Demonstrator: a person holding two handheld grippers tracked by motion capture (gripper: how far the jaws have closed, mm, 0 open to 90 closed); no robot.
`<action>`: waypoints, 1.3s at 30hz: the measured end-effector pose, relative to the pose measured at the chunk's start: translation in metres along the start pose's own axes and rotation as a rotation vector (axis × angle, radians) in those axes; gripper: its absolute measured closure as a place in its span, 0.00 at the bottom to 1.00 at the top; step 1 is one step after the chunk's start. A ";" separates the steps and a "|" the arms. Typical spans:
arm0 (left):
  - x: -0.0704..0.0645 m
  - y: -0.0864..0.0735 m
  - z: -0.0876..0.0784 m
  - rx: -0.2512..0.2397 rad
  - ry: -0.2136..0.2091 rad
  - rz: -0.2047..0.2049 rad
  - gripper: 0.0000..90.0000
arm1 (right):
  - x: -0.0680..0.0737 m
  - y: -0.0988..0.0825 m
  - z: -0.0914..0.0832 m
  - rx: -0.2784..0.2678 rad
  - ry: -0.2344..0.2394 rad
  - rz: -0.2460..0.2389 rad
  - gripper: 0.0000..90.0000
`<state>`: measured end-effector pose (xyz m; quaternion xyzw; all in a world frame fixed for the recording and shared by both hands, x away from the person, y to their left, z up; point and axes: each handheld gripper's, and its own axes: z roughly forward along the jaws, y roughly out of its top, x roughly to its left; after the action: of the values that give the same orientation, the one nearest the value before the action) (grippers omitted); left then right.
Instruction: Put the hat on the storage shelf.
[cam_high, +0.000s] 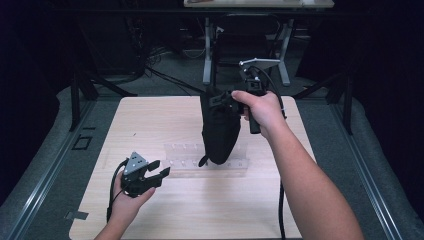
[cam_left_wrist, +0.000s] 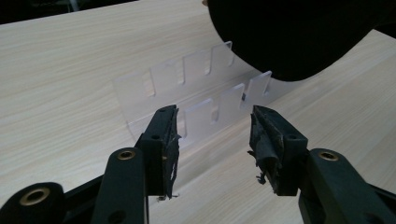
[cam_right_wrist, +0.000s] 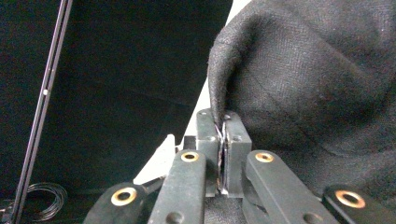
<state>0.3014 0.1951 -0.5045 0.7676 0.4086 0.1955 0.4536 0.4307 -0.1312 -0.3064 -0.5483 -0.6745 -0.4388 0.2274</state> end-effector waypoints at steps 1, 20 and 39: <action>0.000 0.000 0.000 0.000 0.000 0.000 0.58 | 0.000 0.000 0.000 0.000 0.000 0.000 0.98; -0.054 0.047 0.018 -0.020 -0.113 0.117 0.59 | 0.003 0.002 0.011 -0.005 0.016 -0.007 0.98; -0.080 0.064 0.032 -0.012 -0.100 0.228 0.87 | 0.004 0.002 0.015 -0.023 0.018 -0.010 0.98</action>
<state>0.3038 0.0973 -0.4604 0.8151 0.2946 0.2098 0.4526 0.4337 -0.1165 -0.3100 -0.5437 -0.6702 -0.4524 0.2250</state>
